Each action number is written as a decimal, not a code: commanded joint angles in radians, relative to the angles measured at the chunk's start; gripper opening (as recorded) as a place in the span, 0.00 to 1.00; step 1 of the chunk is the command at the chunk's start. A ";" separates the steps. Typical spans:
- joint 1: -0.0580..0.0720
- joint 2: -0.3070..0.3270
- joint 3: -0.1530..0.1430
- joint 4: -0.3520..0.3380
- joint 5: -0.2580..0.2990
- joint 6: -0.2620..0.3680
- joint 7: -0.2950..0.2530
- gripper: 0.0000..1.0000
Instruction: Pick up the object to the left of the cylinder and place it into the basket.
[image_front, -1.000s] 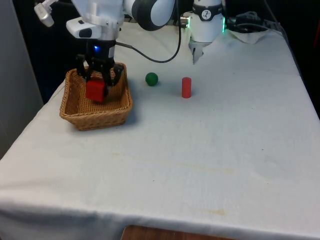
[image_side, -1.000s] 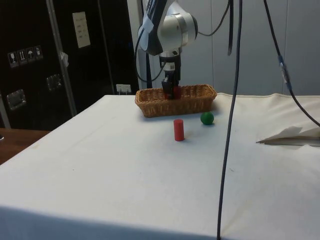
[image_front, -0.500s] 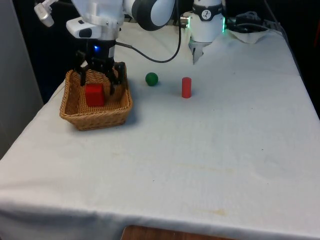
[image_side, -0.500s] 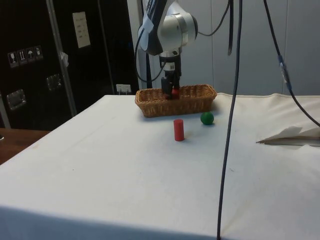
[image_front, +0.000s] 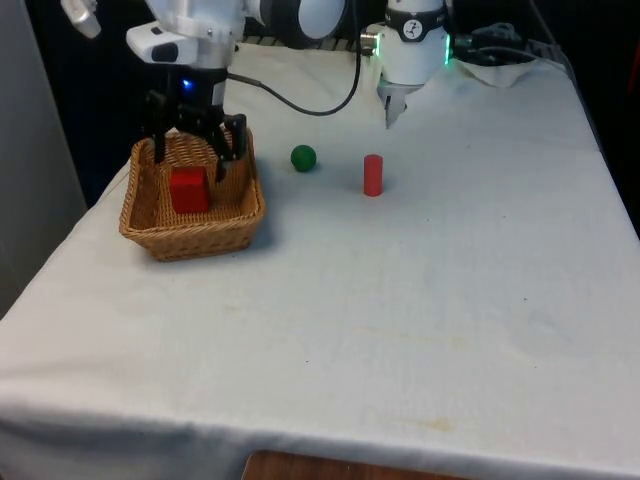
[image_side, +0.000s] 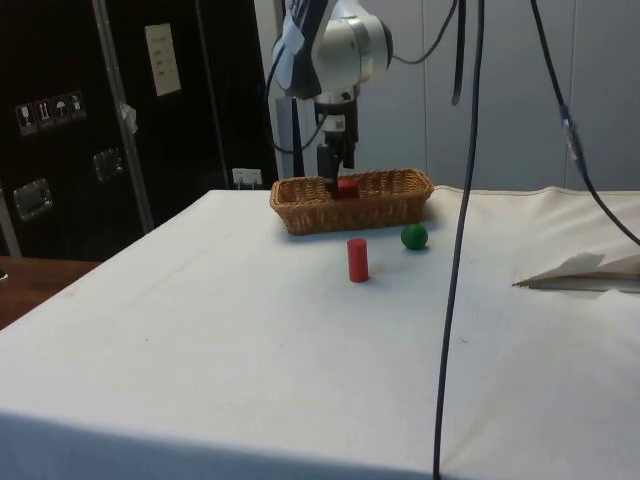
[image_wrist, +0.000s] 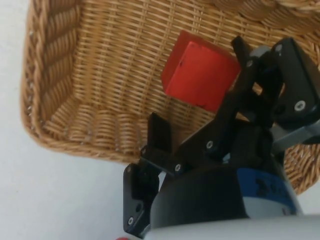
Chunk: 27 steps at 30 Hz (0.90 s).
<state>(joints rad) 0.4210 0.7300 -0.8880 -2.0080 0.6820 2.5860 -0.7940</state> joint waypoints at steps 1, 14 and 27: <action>0.010 -0.006 -0.013 -0.002 -0.009 -0.013 0.010 1.00; 0.032 -0.054 -0.050 0.010 -0.009 -0.067 0.013 1.00; 0.066 -0.115 -0.096 0.020 -0.019 -0.122 0.031 1.00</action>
<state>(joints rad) 0.4760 0.6170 -0.9710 -1.9880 0.6770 2.4770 -0.7760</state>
